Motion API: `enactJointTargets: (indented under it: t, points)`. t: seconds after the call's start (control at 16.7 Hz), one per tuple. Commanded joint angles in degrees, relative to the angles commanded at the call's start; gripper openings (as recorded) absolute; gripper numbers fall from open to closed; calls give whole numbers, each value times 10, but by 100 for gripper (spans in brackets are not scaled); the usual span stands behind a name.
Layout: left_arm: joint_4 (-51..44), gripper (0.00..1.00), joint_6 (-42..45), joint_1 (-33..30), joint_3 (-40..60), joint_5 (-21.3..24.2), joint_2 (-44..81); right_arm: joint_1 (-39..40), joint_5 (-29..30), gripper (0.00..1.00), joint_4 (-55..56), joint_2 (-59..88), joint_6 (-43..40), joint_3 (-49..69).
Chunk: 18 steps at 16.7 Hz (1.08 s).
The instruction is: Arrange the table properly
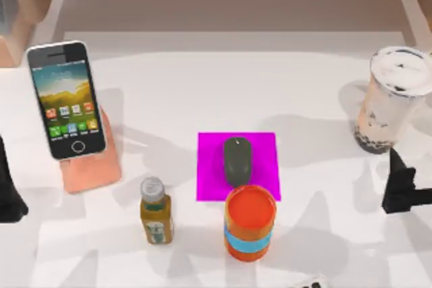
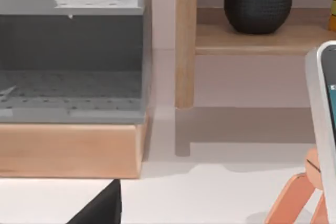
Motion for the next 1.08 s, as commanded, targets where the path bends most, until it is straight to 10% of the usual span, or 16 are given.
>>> enactJointTargets:
  t: [0.48, 1.08]
  points:
    - [0, 100, 0, 0, 0, 0, 0, 66, 137, 100, 271, 291, -15, 119]
    - [0, 100, 0, 0, 0, 0, 0, 61, 146, 100, 280, 319, -21, 152]
